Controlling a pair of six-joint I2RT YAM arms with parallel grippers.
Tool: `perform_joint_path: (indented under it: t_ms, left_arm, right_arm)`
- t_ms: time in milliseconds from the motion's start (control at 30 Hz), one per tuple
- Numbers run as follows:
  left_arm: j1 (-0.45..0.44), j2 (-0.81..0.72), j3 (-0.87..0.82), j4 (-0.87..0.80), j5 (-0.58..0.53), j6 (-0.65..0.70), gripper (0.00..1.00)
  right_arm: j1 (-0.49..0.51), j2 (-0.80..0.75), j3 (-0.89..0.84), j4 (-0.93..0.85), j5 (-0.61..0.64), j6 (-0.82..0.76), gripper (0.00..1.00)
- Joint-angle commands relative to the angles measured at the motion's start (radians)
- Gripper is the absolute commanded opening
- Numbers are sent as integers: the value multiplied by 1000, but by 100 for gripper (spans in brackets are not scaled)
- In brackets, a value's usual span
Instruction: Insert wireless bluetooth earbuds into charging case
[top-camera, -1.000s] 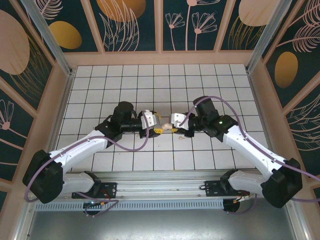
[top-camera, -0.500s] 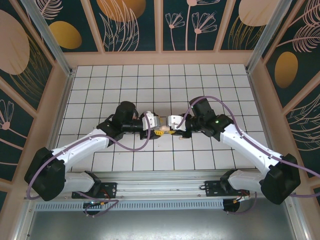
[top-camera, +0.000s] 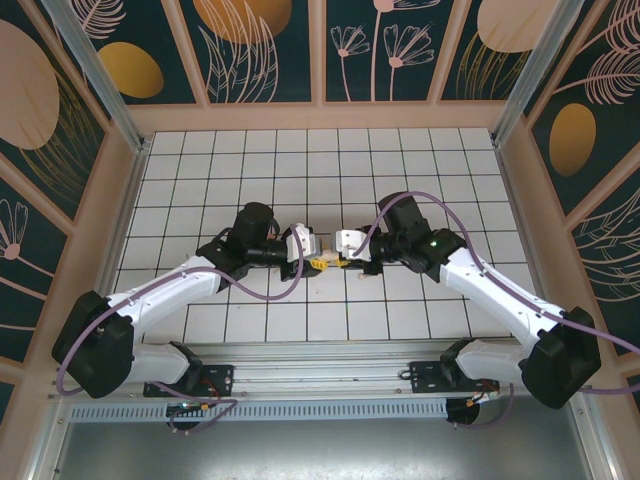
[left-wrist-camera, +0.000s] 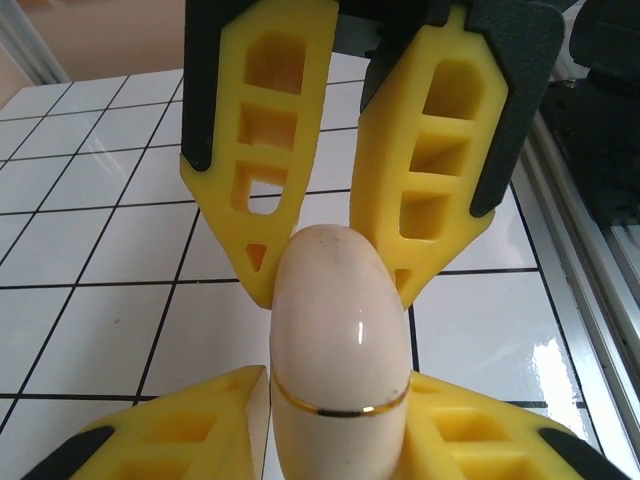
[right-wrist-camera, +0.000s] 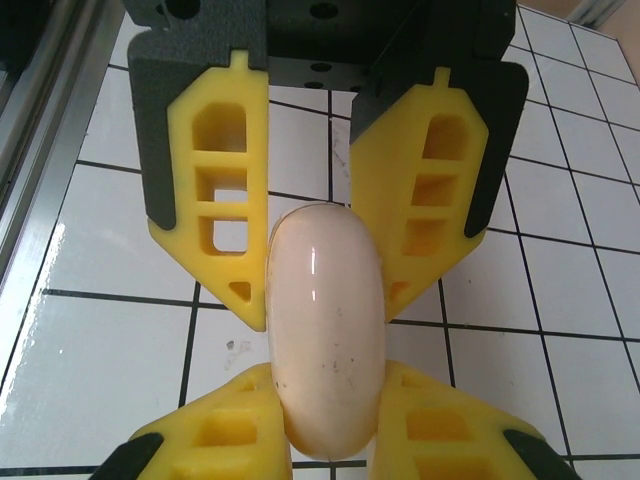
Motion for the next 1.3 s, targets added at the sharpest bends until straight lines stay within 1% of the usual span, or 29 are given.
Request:
perform_joint_path:
  t_ms: [0, 33, 100, 133, 200, 233, 300, 367, 433, 500, 533, 633, 700, 733, 767, 867, 1000, 1200, 1233, 1267]
  left_arm:
    - [-1, -4, 32, -8, 20, 6, 27]
    - [0, -4, 35, -12, 22, 6, 24]
    - [-1, -4, 39, -17, 27, 3, 24]
    - [-1, -4, 40, -17, 26, 0, 25]
    - [-1, -8, 38, -15, 27, -1, 33]
    - [0, -9, 37, -12, 27, -3, 35]
    - [-1, -12, 37, -10, 26, -4, 37]
    - [-1, -13, 37, -7, 28, -8, 37]
    - [-1, -11, 37, -5, 30, -10, 35]
    - [-1, -8, 37, -6, 30, -11, 28]
    - [-1, -6, 38, -9, 28, -11, 25]
    - [-1, -4, 38, -11, 23, -10, 21]
    - [-1, -7, 36, -11, 17, -9, 20]
    - [-1, -8, 32, -9, 17, -7, 19]
    - [-1, -7, 30, -5, 17, -6, 19]
    - [-1, -2, 27, -1, 23, -5, 20]
    - [-1, 3, 23, 7, 30, -5, 20]
    - [-1, -5, 3, 40, 55, -20, 20]
    - [-1, -7, 0, 45, 53, -21, 20]
    - [-1, -8, -1, 47, 53, -22, 20]
  right_arm:
    - [9, 10, 28, 4, -4, -26, 14]
    - [9, 11, 28, 1, 0, -29, 14]
    - [9, 10, 30, -7, 11, -32, 14]
    - [9, 9, 30, -11, 16, -32, 14]
    - [9, 7, 26, -13, 25, -33, 14]
    - [9, 5, 25, -14, 25, -33, 14]
    - [9, 3, 24, -13, 26, -32, 14]
    - [9, 3, 24, -12, 26, -31, 14]
    - [9, 3, 23, -10, 25, -32, 14]
    - [9, 4, 23, -7, 23, -32, 14]
    - [9, 4, 24, -6, 22, -31, 14]
    - [9, 2, 21, 6, 26, -15, 15]
    - [0, -7, 14, 25, 11, 9, 22]
    - [-9, -16, 7, 41, -13, 23, 26]
    - [-21, -29, -5, 62, -41, 37, 28]
    - [-54, -63, -30, 119, -115, 72, 31]
    - [-93, -98, -48, 172, -166, 109, 32]
    - [-102, -110, -71, 236, -180, 155, 32]
    - [-131, -111, -73, 243, -189, 163, 32]
    - [-134, -113, -79, 259, -196, 175, 32]
